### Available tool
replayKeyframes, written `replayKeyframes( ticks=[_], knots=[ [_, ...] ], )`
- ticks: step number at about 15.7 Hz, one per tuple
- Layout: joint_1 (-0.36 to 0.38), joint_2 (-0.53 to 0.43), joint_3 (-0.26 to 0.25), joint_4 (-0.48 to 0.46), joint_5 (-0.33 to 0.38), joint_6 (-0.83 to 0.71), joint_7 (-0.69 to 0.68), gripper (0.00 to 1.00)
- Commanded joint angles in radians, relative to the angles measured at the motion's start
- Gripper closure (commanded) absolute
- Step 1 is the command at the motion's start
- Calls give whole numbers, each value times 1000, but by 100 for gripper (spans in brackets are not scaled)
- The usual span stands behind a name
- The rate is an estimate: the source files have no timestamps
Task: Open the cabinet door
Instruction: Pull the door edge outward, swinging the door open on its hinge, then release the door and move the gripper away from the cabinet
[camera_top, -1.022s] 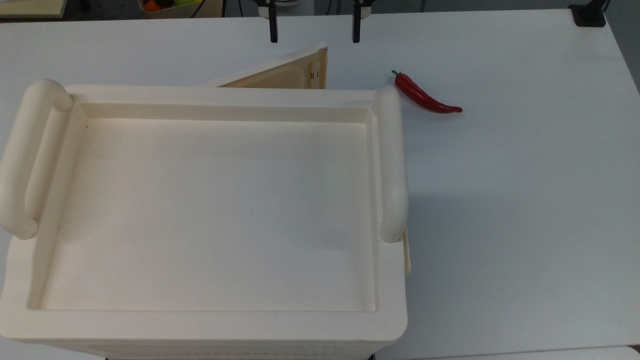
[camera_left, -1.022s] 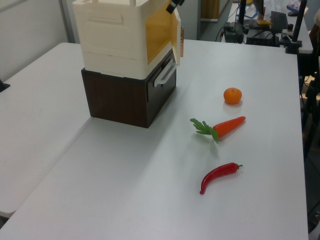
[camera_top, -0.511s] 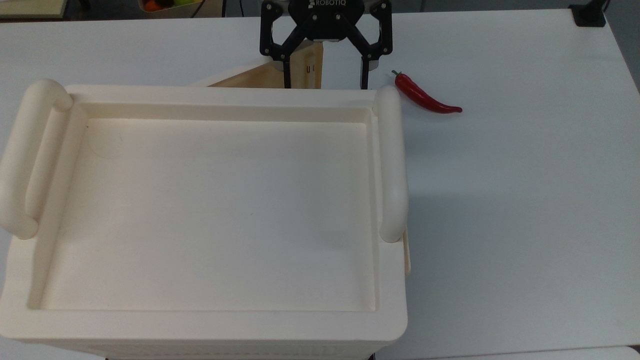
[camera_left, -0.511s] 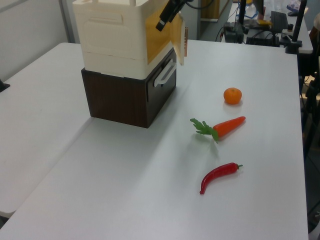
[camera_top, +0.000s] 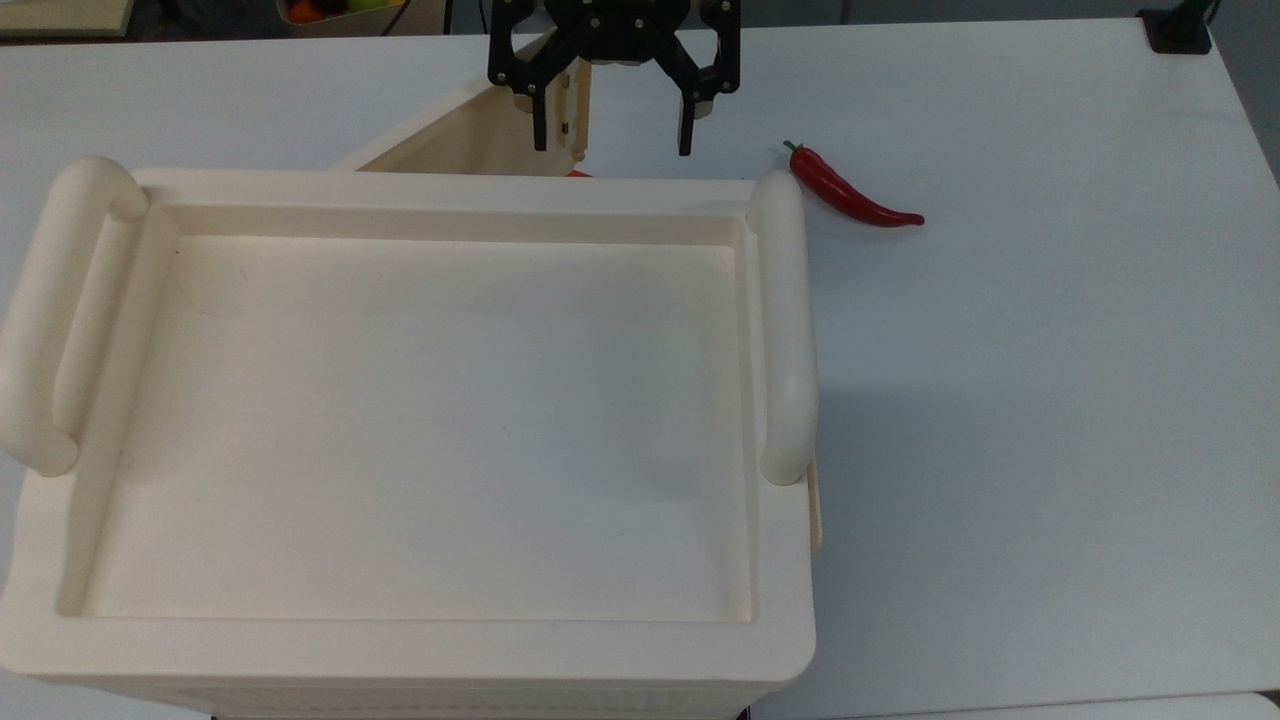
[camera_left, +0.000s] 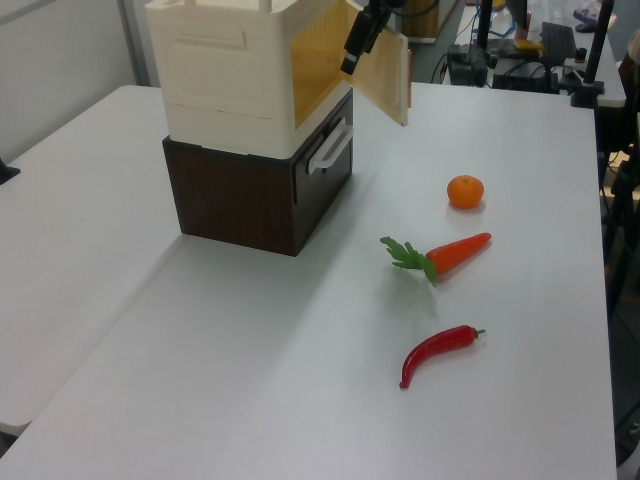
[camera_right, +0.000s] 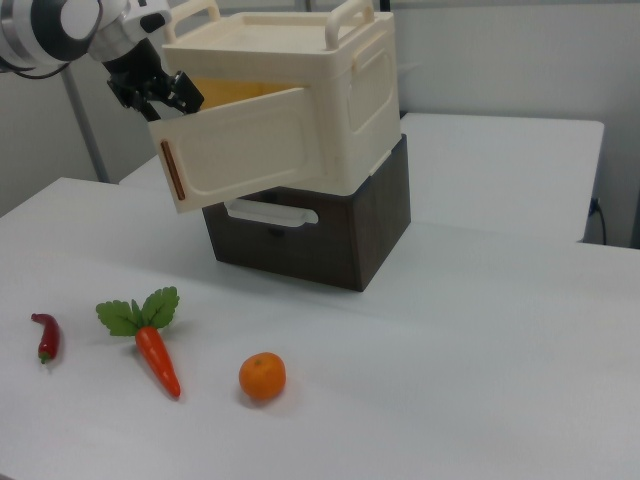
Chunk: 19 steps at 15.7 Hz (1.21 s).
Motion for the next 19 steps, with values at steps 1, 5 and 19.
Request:
replayKeyframes(
  ticks=[1,5,19],
  knots=[
    [-8,-20,-7,-20,4,-95,-32,0],
    [-11,-72,-7,-16,10,-116,-38,0],
    [-15,-56,-5,-85,19,-202,6,0]
  ],
)
